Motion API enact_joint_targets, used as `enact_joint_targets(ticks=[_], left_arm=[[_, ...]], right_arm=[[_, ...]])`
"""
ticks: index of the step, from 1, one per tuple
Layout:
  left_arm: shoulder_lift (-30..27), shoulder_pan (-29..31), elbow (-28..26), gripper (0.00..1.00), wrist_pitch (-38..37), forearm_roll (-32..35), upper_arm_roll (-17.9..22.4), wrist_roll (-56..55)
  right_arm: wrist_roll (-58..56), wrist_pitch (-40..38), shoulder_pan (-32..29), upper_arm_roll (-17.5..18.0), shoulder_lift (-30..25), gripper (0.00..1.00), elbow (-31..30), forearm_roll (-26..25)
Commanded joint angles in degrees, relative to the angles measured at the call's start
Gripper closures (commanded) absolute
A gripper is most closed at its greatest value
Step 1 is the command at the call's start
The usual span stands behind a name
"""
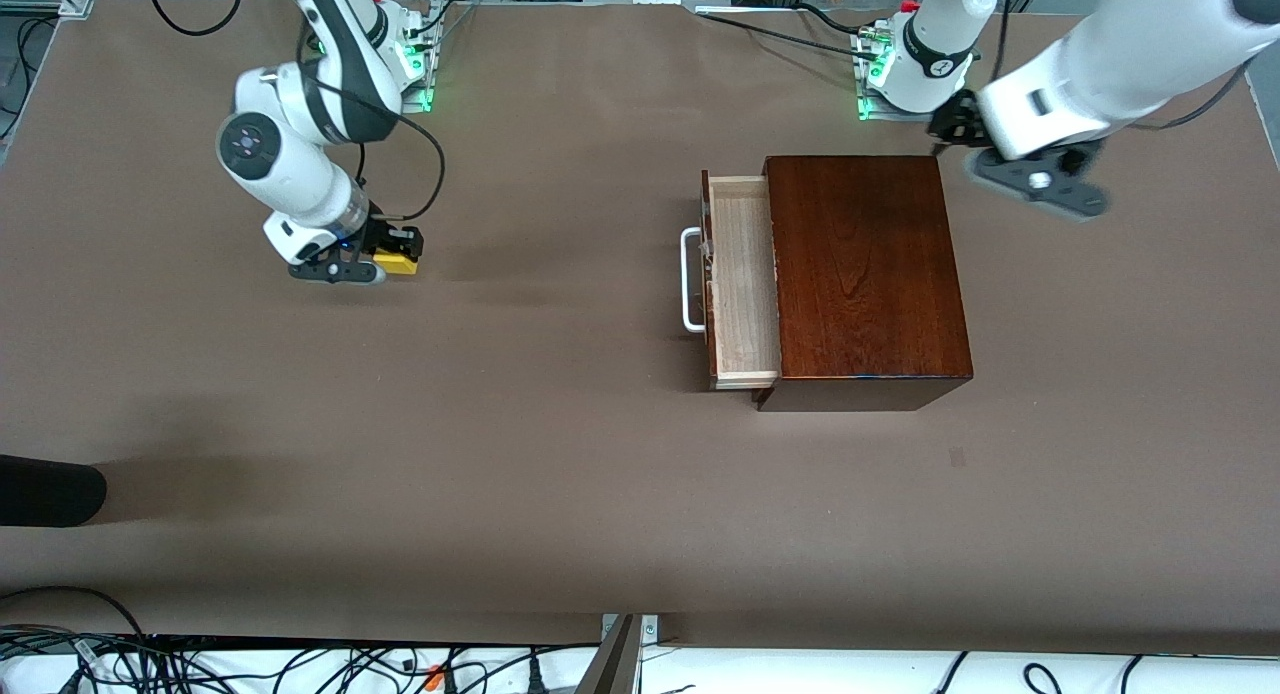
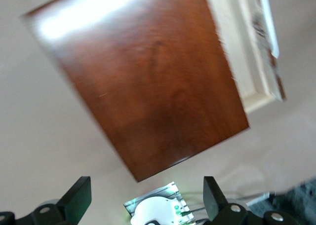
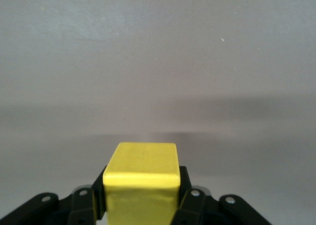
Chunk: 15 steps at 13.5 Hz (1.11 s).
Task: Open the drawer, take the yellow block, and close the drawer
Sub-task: 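Lower the block with the right gripper while the left gripper reaches the drawer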
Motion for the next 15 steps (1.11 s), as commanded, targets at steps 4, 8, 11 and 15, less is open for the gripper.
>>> enact_joint_targets(ticks=[4,8,11,15], left_arm=[[12.2,-0.4,6.1,0.00,9.2,-3.4,-9.7,12.6],[21.0,-0.6,5.7,0.00,23.0,-3.3,-15.6,26.0],[29.0,-1.0,6.0,0.00,31.4,-2.9,-18.8,41.5],[31.1,-5.8,5.4,0.00,39.6,4.6,-19.0,47.2]], right_arm=[[-3.4,8.7,0.6,2.3,8.1,0.87,0.0,0.9],[-3.4,8.8,0.6,5.1,7.7,0.87,-0.1,5.5],[-3.4,9.7,0.6,7.1,7.9,0.87,-0.1,7.8],[-3.5,9.7,0.5,7.6,8.1,0.84,-0.1,8.8]])
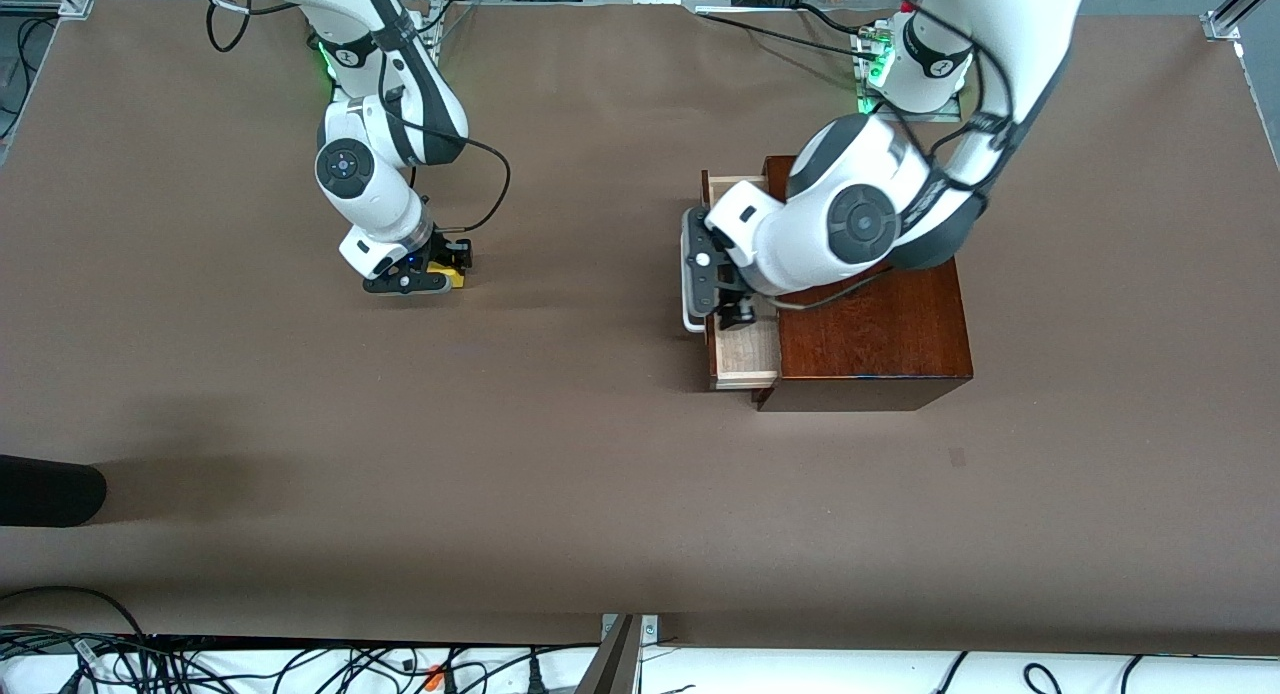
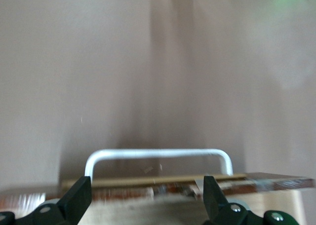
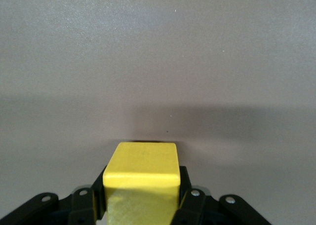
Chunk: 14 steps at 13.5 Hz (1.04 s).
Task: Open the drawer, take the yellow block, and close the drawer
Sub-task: 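Lower the block with the right gripper while the left gripper reaches the drawer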
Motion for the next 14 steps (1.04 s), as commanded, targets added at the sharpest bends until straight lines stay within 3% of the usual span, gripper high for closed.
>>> enact_joint_targets(ticks=[1,3,9,14], left_arm=[[1.1,-4.0,1.6,0.00,2.3,6.5,-0.2,2.2],[2.1,-5.0,1.3,0.00,2.8,8.8,-0.1,2.2],[3.5,-8.5,-1.5,0.00,4.4,13.1,0.2,-1.5],[4.9,-9.1,-2.9,0.00,5.8,19.3,0.3,-5.7]], right_arm=[[-1.1,0.4,-0.3,0.6,-0.3,0.67,-0.3,1.7],[-1.2,0.2,-0.3,0.6,0.5,0.00,-0.3,5.1],[-3.2,-7.4,-0.4,-0.6,-4.3,0.00,0.6,5.9],[-7.4,-19.5,-0.4,-9.1,-11.7,0.00,3.0,5.3]])
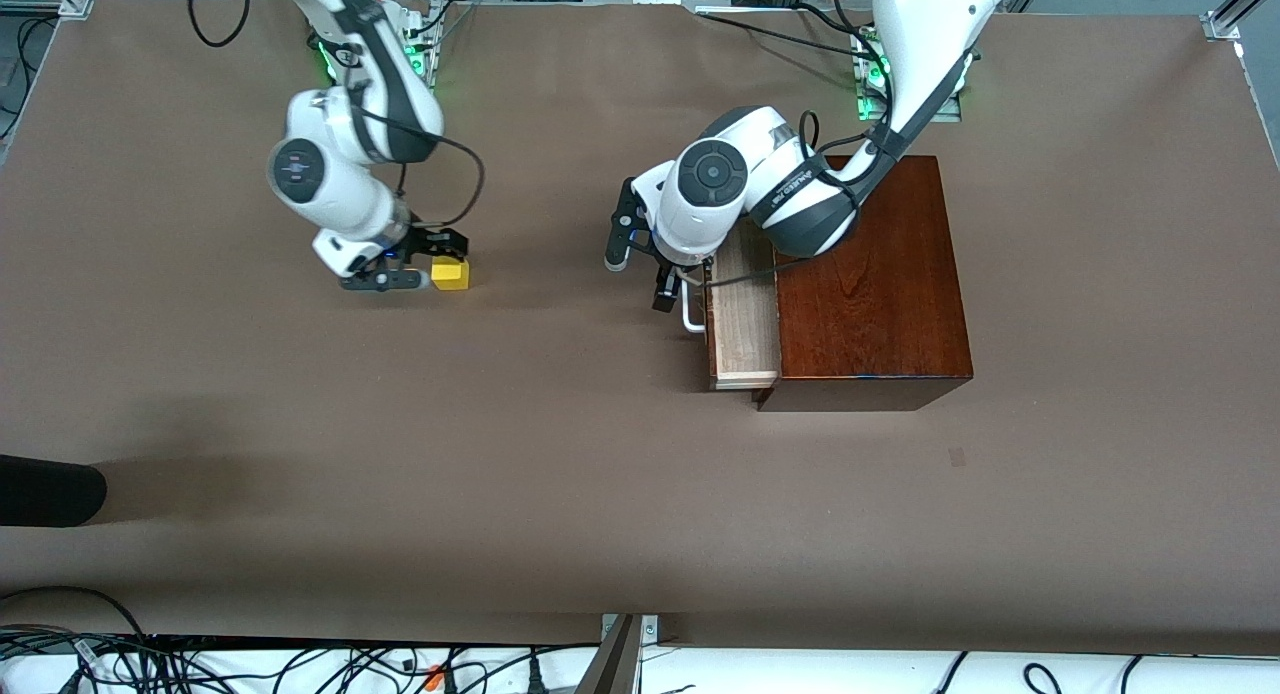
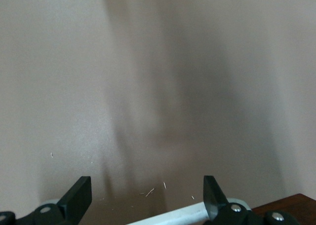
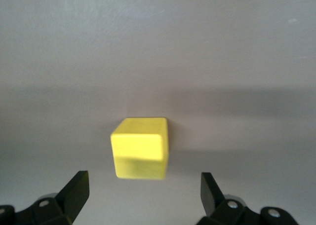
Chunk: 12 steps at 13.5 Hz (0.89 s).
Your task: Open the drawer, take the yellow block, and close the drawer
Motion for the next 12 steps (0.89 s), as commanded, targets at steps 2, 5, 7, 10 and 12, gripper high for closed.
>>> enact_joint_targets(ticks=[2,5,7,10,12], left_arm=[[0.3,0.4,-0.6,0.00,-0.4,2.3,0.4,-1.1],[-0.3,1.0,0.0,0.00,-4.7,2.3,0.6,-1.0],[-0.6,1.5,0.3,0.00,-7.4,2.3,0.9,-1.0],[-1.2,2.4,0.8,0.00,-10.2,2.4,1.2,-0.9],[-1.3,3.4,1.6,0.00,-12.9,2.4,1.2,-0.9]], right_arm=[[-1.8,-13.5,-0.3,-5.5,-4.5,0.00,5.0,-1.5],[-0.8,-29.8,-0.4,-11.1,-4.2,0.00,17.8,-9.0],[-0.6,-37.5,-0.6,-12.6,-4.2,0.00,24.7,-12.7],[-0.7,-45.3,-0.6,-14.2,-4.3,0.00,32.3,-17.2],[-0.7,-50.0,-0.6,-14.6,-4.4,0.00,37.0,-20.6]])
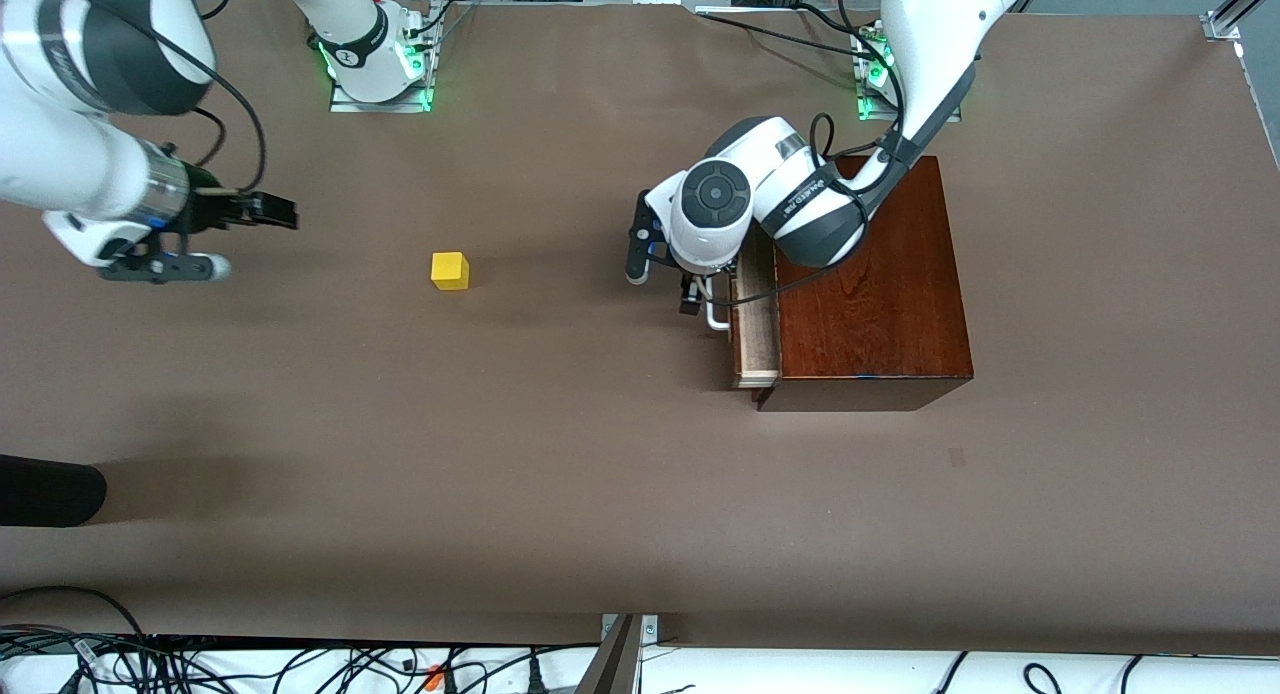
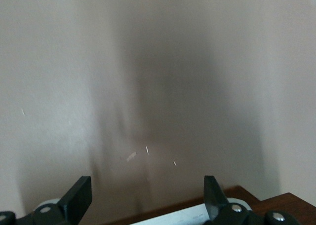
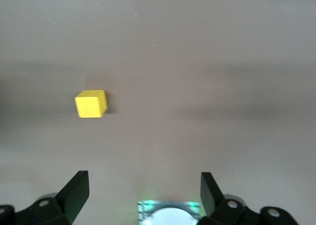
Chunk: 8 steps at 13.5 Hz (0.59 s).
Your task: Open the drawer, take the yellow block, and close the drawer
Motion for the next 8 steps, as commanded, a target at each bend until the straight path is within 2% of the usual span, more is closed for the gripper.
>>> enact_joint_targets(ticks=[1,6,8], left_arm=[[-1.4,2.0,0.5,0.00,-3.6,2.0,0.6,0.7],[-1.6,3.8,0.5,0.00,-4.8,2.0,0.6,0.7],[-2.0,4.3,0.5,0.00,-5.5,2.0,0.4,0.9]], right_arm=[[0.4,-6.1,0.0,-0.5,0.4,0.00,6.2,-3.5],[0.4,-7.7,-0.4,-1.0,0.3,0.00,10.8,-4.0],[0.4,-7.8,-4.2,2.4,0.3,0.00,11.4,-4.7]])
